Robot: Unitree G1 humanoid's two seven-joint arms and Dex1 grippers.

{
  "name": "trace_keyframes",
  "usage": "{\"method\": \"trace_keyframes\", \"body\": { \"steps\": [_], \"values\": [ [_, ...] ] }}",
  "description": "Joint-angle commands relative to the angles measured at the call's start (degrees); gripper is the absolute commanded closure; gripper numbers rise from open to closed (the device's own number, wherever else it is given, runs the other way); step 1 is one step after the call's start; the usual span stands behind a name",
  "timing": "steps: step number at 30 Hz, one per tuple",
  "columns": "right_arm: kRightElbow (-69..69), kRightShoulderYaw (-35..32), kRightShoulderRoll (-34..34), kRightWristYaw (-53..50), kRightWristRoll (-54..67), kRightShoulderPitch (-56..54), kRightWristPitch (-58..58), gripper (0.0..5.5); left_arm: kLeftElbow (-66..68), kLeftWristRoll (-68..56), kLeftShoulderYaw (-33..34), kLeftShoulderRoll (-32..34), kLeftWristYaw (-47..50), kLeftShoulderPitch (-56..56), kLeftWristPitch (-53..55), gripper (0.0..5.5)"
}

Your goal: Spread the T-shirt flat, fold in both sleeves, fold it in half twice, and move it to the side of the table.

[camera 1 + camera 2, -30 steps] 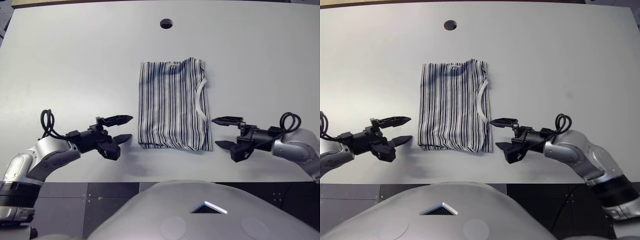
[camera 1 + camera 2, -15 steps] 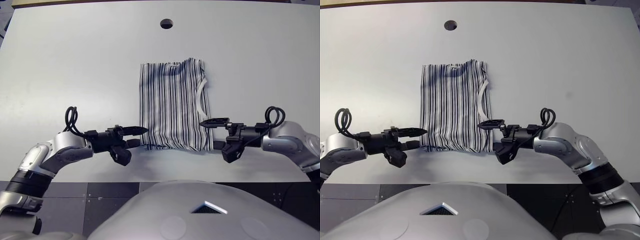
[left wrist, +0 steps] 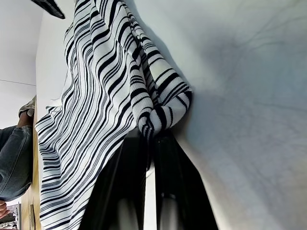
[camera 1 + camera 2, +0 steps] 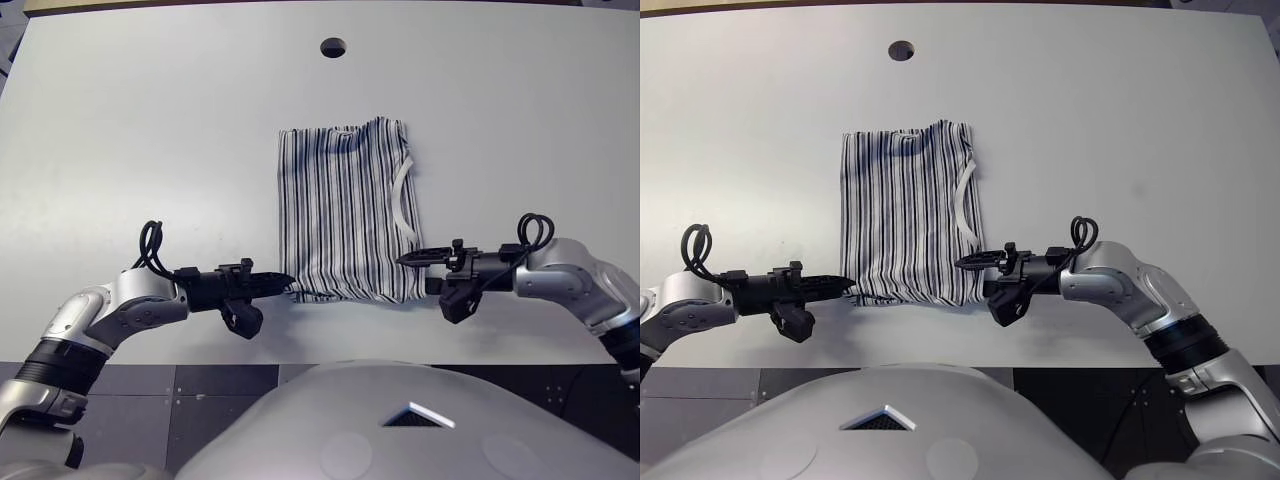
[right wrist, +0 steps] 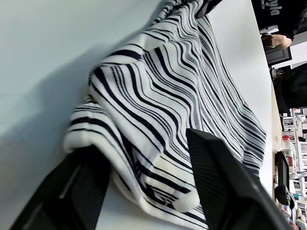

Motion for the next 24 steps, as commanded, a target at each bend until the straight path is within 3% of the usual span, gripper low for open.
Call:
{"method": "trace_keyframes", "body": {
  "steps": [1, 10, 18, 24],
  "values": [
    [0.97, 2.36, -1.31, 3.9, -1.91, 2.07, 0.28, 3.63, 2.49, 2.86, -1.14, -0.8, -0.76, 0.03, 1.05, 5.4],
    [0.99, 0.72, -0.28, 3.26, -0.74, 2.18, 0.39, 5.37, 5.54, 1.66, -1.42, -1.58, -0.05, -1.18, 0.43, 5.4],
    [1.3, -2.83, 1.89, -0.12, 1.82, 2.51, 1.67, 5.37, 2.43, -6.98, -1.62, -0.95, -1.17, 2.64, -0.45, 5.4],
    [-7.22, -2.27, -2.45, 6.55, 14.75, 8.66, 5.06, 5.37, -2.12, -19.76, -2.64, 1.25, -4.73, 7.4, -0.15, 5.4]
  ]
}}
